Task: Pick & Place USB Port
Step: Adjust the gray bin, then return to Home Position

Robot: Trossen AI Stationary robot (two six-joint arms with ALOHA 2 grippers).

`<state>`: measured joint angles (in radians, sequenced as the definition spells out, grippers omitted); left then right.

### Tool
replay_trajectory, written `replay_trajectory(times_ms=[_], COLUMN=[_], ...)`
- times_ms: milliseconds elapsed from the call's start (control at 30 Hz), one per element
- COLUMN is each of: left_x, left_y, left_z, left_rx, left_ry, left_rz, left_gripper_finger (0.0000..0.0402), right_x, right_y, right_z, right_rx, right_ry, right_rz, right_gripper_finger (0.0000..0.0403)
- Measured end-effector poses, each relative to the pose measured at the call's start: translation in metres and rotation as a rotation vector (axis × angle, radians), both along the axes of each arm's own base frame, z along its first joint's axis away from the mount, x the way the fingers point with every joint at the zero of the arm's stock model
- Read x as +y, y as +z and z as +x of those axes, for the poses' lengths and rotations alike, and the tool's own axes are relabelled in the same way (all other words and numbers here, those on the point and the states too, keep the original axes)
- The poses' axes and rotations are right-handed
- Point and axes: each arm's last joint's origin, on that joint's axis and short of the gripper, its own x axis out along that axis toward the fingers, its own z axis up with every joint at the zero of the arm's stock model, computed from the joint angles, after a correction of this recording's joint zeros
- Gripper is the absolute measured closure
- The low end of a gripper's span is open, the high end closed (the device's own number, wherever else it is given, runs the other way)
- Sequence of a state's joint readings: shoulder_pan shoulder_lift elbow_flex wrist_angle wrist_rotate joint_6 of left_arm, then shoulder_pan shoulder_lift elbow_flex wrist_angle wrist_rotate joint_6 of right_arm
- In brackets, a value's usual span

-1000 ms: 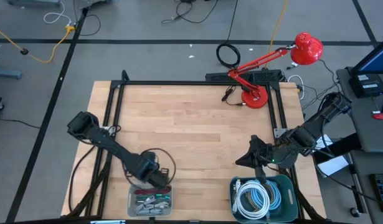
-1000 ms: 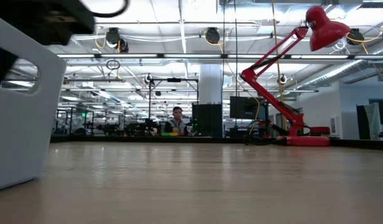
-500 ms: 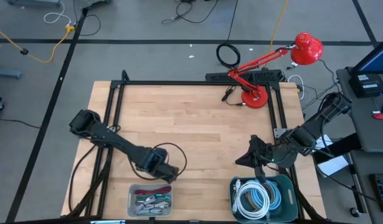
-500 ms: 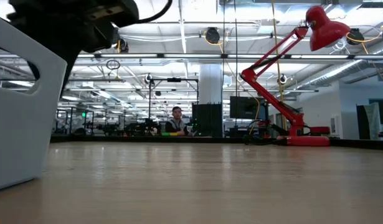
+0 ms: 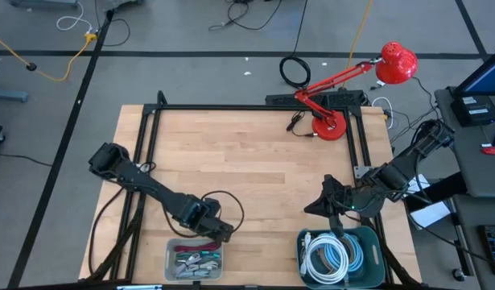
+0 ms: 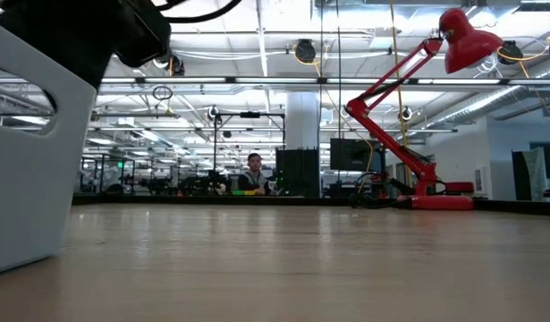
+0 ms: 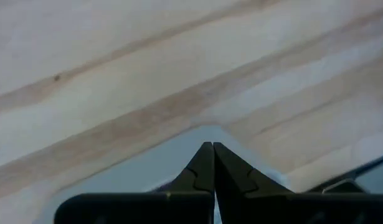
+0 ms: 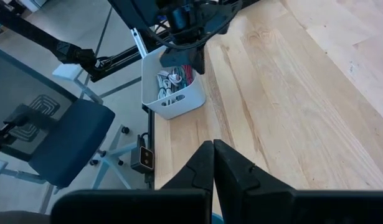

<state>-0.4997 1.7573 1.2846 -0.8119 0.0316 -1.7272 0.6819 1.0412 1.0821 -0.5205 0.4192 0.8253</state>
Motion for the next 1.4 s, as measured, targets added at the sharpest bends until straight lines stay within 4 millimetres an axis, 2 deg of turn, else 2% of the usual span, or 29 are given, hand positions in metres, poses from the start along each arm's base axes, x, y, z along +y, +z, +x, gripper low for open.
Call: replay_trajectory(times_ms=[333, 1067, 1267, 1400], left_x=[-0.009, -0.007, 0.008, 0.027], left_y=[0.0, 0.001, -0.001, 0.0], left_z=[-0.004, 0.001, 0.001, 0.013], left_rx=[0.001, -0.047, -0.014, -0.053], left_ry=[-0.033, -0.08, -0.016, -0.005], left_rz=[-0.024, -0.023, 0.092, 0.12], left_gripper_finger=[0.0401, 0.0401, 0.0401, 0.0401], right_x=[-0.003, -0.003, -0.003, -0.005], right_y=[0.0, 0.002, 0.002, 0.002], right_z=[0.002, 0.004, 0.004, 0.005], right_rx=[-0.001, -0.019, -0.02, -0.02], right_ry=[-0.02, -0.024, -0.022, -0.031], right_rz=[-0.001, 0.012, 0.007, 0.003], right_gripper_finger=[0.0403, 0.0403, 0.0403, 0.0403])
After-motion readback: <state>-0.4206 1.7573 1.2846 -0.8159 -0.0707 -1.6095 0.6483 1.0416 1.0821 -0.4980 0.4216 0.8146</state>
